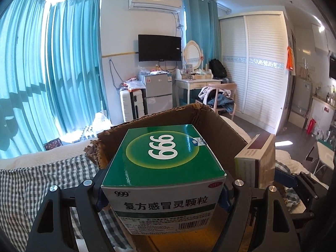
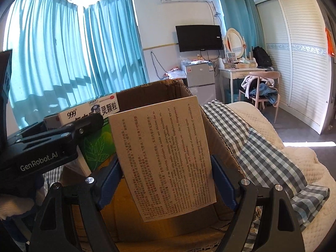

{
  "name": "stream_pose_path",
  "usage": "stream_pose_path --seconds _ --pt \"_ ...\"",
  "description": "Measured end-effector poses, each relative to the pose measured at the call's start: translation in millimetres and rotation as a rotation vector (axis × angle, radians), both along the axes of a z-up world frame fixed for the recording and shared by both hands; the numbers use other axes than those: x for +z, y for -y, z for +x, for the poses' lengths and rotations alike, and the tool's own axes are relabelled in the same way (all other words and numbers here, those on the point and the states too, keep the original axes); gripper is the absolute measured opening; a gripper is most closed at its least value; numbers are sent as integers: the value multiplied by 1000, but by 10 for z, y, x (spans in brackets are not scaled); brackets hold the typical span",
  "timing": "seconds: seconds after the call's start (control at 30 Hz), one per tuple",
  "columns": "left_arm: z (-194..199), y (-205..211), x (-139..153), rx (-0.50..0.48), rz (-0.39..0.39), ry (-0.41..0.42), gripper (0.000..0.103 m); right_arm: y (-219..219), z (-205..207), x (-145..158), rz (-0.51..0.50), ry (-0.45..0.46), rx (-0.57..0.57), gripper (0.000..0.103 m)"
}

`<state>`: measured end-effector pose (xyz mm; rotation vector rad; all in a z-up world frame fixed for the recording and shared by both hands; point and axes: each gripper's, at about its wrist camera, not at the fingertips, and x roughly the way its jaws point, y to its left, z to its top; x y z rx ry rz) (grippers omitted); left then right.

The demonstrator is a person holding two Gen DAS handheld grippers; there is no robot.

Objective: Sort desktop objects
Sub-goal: 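Carry the green box and leaflet over to the cardboard box with both grippers, then open both grippers to drop the green box and leaflet into the cardboard box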

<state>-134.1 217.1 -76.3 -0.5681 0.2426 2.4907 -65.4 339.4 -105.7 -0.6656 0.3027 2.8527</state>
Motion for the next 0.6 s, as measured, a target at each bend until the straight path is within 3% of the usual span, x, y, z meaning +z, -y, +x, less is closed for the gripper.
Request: stream_pose_path --seconds 0.17,0.3,0.4,0.6 --pt "-49 -54 15 -15 4 12 81 6 -10 -37 36 21 -22 82" --pt "-49 -80 53 -6 -13 8 82 48 42 14 63 13 -30 90" --pt "-6 -45 139 1 3 -6 95 89 94 72 85 5 -32 92" --pt "132 88 390 9 33 -40 95 140 271 257 106 -39 -51 96"
